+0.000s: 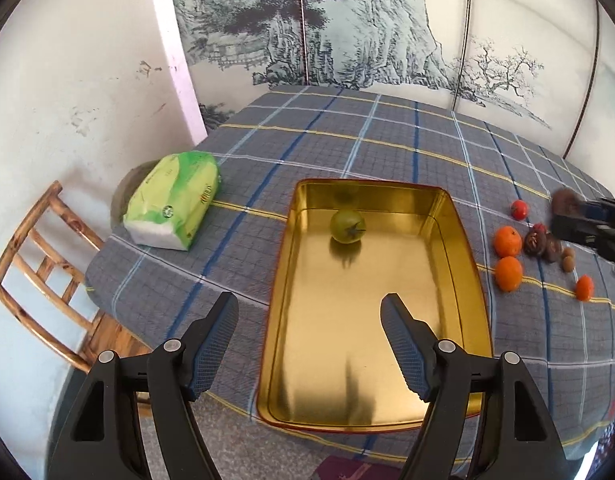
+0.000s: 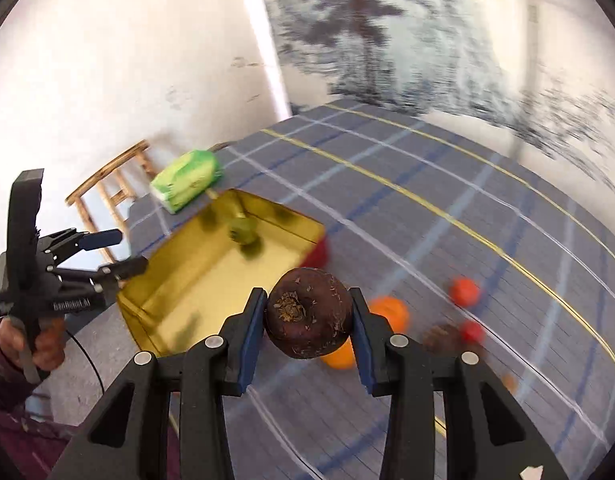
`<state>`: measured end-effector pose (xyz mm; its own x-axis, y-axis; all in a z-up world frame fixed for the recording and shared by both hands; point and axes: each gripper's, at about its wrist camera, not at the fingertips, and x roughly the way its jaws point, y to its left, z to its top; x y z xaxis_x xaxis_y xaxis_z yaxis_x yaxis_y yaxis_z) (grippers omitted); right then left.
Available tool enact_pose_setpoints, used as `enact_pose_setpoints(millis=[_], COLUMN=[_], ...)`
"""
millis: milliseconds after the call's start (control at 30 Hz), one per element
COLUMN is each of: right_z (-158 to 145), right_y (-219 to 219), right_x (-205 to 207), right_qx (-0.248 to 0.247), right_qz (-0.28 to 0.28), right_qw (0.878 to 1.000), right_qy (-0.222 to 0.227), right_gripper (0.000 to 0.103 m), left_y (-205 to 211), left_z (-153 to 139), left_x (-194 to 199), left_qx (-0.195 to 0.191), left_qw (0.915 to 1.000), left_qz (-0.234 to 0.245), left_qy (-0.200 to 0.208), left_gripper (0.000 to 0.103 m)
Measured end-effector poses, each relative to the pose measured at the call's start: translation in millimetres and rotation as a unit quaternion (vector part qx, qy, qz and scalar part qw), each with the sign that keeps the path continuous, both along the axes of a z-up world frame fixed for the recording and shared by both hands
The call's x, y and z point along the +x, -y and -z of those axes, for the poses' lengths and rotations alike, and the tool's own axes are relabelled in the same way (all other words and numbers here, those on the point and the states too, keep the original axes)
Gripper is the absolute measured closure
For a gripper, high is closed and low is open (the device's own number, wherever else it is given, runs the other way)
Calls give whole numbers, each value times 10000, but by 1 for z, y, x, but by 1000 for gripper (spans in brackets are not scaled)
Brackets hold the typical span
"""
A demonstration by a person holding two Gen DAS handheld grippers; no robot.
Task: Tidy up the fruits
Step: 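Lower the dark brown fruit into the tin and open the right gripper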
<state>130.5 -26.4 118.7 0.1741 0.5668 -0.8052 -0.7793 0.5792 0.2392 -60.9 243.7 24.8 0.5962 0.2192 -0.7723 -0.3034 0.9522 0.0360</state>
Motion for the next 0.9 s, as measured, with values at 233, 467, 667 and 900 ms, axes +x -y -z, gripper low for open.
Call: enact_pose_setpoints(millis=[233, 467, 667, 900], right_z=[35, 65, 75, 77], right_y=[-83, -117, -130, -135], right_x=[-10, -7, 1, 5], right_qx=[-310, -605, -816, -828], right_qz=[-576, -654, -561, -460], right_qw=[9976, 9952, 9943, 9949], right_qy=[-243, -401, -394, -337], right_gripper=[66, 66, 66, 66], left_y=[-7, -8, -12, -21], left_z=[-3, -4, 0, 4], left_x=[-4, -5, -4, -5], left_qx=[102, 236, 161, 95], left_qw=[9999, 9997, 9999, 9999], left_qz=[-51, 11, 60, 52], left_qy=[32, 69, 21, 3], left_gripper=[23, 18, 17, 17])
